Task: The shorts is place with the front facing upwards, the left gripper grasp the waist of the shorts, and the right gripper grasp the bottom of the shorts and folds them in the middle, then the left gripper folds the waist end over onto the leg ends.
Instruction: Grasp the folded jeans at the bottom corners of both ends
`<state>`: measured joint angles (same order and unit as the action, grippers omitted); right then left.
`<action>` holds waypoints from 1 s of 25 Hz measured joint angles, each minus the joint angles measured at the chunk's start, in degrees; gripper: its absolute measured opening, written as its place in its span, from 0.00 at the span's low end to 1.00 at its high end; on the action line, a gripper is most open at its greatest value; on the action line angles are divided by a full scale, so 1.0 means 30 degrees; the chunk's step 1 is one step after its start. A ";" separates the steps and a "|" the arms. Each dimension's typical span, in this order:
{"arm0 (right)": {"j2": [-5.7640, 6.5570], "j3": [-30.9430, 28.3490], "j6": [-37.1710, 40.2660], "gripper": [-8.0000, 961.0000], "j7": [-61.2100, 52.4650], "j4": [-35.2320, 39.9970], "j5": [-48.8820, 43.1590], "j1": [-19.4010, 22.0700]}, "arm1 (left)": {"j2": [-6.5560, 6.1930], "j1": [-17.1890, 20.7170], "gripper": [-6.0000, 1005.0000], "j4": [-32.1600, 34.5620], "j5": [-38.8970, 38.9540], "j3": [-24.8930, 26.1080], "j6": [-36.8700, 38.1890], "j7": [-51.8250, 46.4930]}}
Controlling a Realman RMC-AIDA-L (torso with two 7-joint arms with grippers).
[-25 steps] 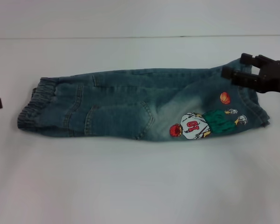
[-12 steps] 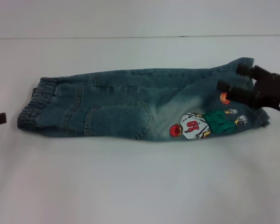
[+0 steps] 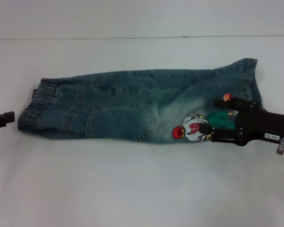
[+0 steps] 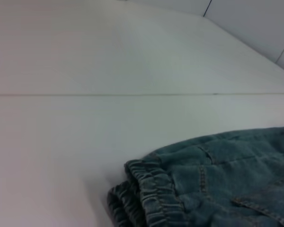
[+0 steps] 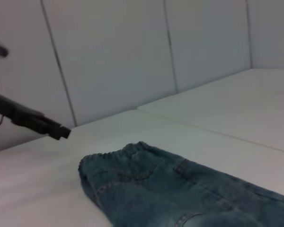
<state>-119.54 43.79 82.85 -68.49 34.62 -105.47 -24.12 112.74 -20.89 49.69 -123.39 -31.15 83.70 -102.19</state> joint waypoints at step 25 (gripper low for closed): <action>-0.0086 0.0930 -0.0097 0.99 0.0054 -0.0436 0.0022 -0.0162 | 0.0089 -0.2208 0.58 -0.2064 -0.3971 -0.1597 -0.3857 0.0006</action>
<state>-119.80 46.59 82.56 -68.32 33.31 -105.40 -24.61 113.01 -27.51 43.49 -135.30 -35.94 72.13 -102.17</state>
